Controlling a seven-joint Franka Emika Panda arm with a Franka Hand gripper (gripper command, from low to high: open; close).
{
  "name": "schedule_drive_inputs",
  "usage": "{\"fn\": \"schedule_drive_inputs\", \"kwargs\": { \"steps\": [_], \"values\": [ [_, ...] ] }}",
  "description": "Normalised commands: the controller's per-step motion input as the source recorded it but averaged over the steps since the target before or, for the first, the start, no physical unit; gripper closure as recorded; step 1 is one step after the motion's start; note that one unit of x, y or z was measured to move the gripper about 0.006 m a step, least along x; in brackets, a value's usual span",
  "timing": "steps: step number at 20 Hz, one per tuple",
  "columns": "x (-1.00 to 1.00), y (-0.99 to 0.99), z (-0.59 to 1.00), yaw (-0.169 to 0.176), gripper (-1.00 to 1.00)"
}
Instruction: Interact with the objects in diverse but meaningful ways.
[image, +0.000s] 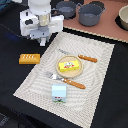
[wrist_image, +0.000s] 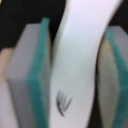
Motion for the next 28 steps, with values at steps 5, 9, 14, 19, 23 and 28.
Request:
{"fn": "schedule_drive_inputs", "kwargs": {
  "steps": [5, 9, 14, 19, 23, 28],
  "values": [
    [0.37, -0.03, 0.42, -0.064, 1.0],
    [0.79, 0.0, 1.0, -0.111, 1.0],
    [0.77, 0.0, 0.91, -0.121, 1.0],
    [0.81, -0.03, 0.22, -0.103, 1.0],
    [0.81, -0.06, 0.01, -0.136, 1.0],
    [0.98, 0.06, 0.06, -0.06, 1.0]
  ]
}}
